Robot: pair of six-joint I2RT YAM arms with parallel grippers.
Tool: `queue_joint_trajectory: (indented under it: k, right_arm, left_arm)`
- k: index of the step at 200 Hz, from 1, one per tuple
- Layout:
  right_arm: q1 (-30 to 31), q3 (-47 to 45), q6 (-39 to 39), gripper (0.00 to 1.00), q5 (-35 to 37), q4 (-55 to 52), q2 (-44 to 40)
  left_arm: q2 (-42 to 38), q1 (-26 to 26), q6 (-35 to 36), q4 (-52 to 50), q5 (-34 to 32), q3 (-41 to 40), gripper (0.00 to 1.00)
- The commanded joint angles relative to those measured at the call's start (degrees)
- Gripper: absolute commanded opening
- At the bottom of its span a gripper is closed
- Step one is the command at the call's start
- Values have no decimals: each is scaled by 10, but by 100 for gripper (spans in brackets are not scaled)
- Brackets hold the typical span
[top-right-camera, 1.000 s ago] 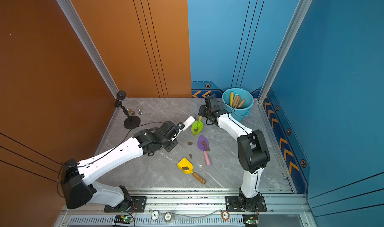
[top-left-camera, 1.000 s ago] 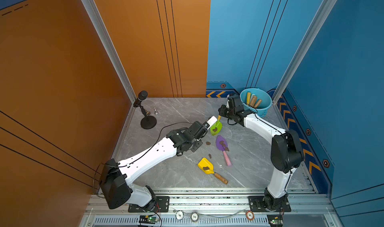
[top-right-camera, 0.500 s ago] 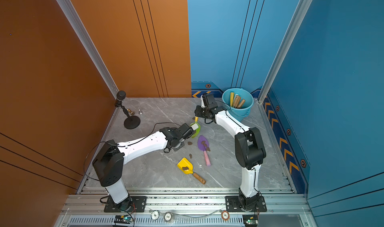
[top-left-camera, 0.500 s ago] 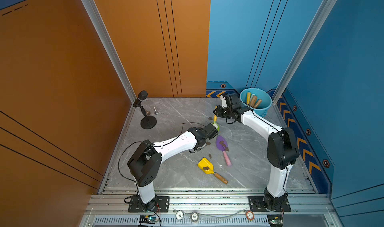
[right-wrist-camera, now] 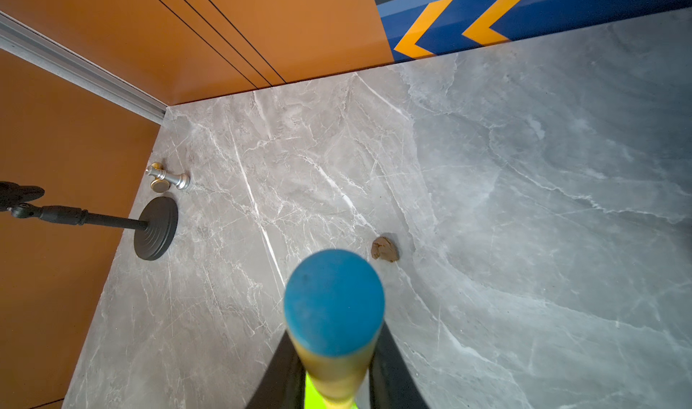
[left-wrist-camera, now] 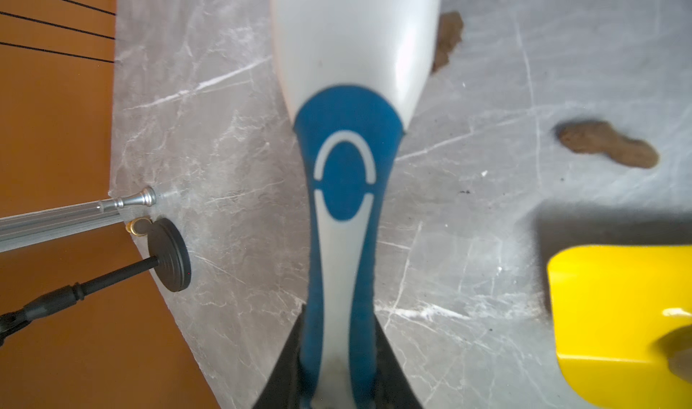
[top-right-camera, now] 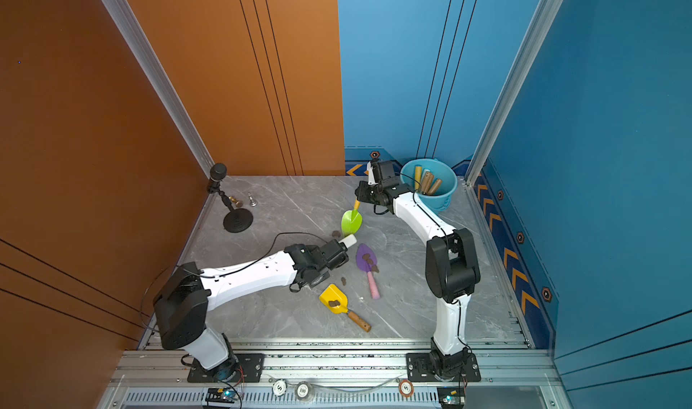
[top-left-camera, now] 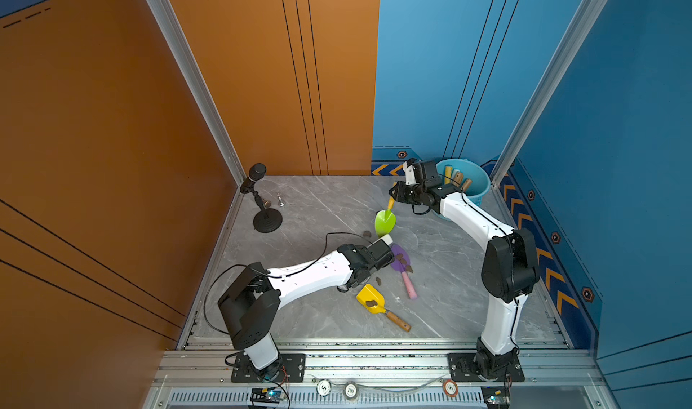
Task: Brush the soil off the hand trowel and place it into the bucket
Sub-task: Brush off the soil from the hand trowel.
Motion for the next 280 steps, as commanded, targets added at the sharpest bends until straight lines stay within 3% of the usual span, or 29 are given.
queue_joint_trajectory:
  k: [1, 47, 80, 113, 140, 171, 195, 226, 248, 265, 280]
  right_arm:
    - [4, 19, -19, 7, -13, -16, 4]
    - [11, 11, -28, 6, -25, -26, -21]
    - [9, 11, -24, 6, -27, -22, -34]
    - [1, 29, -20, 6, -33, -25, -31]
    - [-5, 41, -28, 6, -30, -21, -35]
    - [-18, 44, -54, 5, -47, -4, -44]
    - [-30, 25, -103, 7, -95, 41, -59]
    - [-51, -35, -143, 6, -210, 190, -95]
    - [-58, -29, -175, 5, -301, 235, -107]
    - [-60, -2, -192, 6, -367, 226, -108]
    - [-61, 19, -190, 6, -417, 220, -108]
  left_arm:
    - [-8, 37, -1, 7, 6, 53, 0]
    - [47, 68, 46, 41, 15, 78, 0]
    - [59, 37, 46, 40, 7, 49, 0]
    - [42, 16, -19, 16, 23, -6, 0]
    - [9, 7, -82, 6, 78, -32, 0]
    - [-45, 17, -107, -20, 138, -2, 0]
    - [-100, 89, -101, -11, 267, 33, 0]
    - [-116, 258, -144, 0, 593, 76, 0]
    - [-94, 340, -177, 0, 787, 103, 0]
    - [-78, 368, -183, 0, 872, 119, 0]
    - [-73, 374, -146, -29, 873, 132, 0]
